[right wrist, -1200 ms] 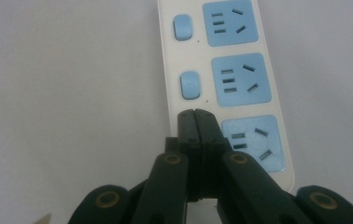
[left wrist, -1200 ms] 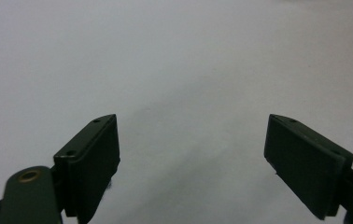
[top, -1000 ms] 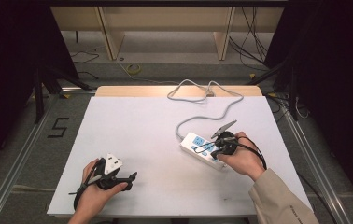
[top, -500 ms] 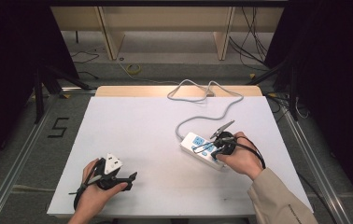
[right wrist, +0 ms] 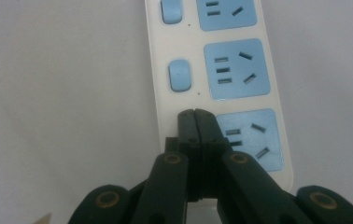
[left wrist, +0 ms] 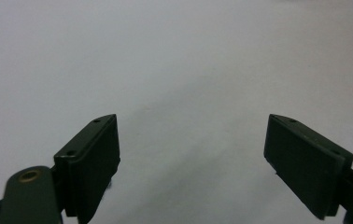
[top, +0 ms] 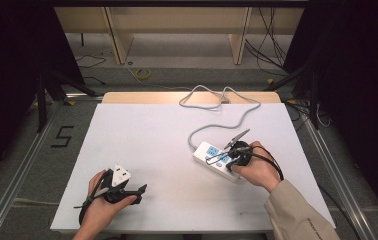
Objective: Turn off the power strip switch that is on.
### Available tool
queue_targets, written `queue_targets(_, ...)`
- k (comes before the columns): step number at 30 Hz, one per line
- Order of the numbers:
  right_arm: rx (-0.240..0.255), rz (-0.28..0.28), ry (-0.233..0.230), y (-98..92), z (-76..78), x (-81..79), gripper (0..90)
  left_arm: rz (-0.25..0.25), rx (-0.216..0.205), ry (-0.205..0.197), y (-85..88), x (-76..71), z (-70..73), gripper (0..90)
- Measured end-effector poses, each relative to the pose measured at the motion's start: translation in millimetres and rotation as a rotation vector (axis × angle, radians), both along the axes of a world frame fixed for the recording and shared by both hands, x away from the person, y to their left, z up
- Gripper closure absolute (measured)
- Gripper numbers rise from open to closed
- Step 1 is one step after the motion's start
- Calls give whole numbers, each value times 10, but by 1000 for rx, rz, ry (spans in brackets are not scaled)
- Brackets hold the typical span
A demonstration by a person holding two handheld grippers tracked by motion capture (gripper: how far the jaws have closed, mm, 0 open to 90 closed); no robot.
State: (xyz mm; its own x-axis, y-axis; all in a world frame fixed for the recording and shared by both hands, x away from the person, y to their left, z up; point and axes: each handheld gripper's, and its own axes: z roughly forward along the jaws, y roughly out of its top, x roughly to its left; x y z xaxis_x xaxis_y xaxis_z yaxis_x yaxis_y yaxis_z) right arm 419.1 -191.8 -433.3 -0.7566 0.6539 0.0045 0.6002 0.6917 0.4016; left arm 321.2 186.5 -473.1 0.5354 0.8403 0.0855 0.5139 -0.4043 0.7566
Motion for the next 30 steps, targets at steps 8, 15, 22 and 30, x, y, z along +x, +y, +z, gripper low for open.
queue_targets(8,-10,-7,-1,22,-3,-13,900,0,0,0,0,1,0,181)
queue_targets(15,-10,-5,0,20,-5,-17,900,0,-1,0,-1,-2,1,181)
queue_targets(22,-3,-14,12,13,-6,-8,900,-1,0,0,-3,-2,0,181)
queue_targets(30,-12,-16,7,23,-6,-11,900,1,0,0,-1,-5,1,181)
